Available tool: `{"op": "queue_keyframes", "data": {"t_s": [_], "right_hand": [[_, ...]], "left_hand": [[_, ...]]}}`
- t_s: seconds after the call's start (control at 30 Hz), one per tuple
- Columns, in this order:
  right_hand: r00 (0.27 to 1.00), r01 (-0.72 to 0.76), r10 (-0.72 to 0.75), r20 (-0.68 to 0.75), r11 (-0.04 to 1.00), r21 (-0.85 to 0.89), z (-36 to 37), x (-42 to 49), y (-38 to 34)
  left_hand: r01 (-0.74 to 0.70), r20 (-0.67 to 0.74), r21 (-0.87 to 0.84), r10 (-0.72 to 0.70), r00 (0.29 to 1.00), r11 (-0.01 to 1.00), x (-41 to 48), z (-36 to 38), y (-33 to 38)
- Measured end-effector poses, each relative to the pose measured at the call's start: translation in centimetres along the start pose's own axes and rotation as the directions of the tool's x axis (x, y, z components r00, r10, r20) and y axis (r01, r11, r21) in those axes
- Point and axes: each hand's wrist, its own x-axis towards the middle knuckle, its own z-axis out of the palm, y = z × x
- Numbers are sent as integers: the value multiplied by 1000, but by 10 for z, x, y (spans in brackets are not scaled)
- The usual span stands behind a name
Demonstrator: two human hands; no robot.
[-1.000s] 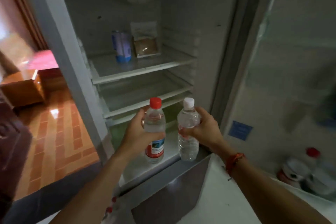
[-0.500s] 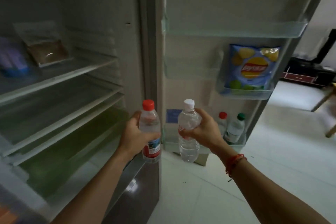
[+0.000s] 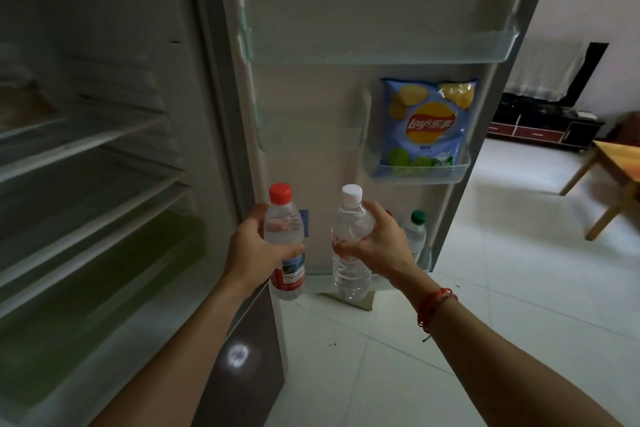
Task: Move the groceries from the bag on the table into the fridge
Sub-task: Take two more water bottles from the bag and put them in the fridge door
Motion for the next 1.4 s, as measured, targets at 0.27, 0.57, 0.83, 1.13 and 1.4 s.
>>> {"op": "queue_keyframes", "data": {"t_s": [0.27,0.57,0.83,1.13,1.4], "right_hand": [[1000,5,-5,-18,1000,1,8,22,7],[999,1,-2,-33,999,-34,40,71,32],[996,-78,78,35,997,-3,67,100,68],[990,-131,131,43,991,-2,86,109,97],[988,-150,150,38,989,-2,93,110,109]], "left_hand": [[-15,6,30,15,1000,999,27,12,-5],[34,-4,-5,-34,999,999,76,35,-39],[115,16,51,-116,993,992,104,56,-95],[142,26,94,-145,989,985,110,73,-130],[163,25,75,-166,986,984,113,74,-141]]}}
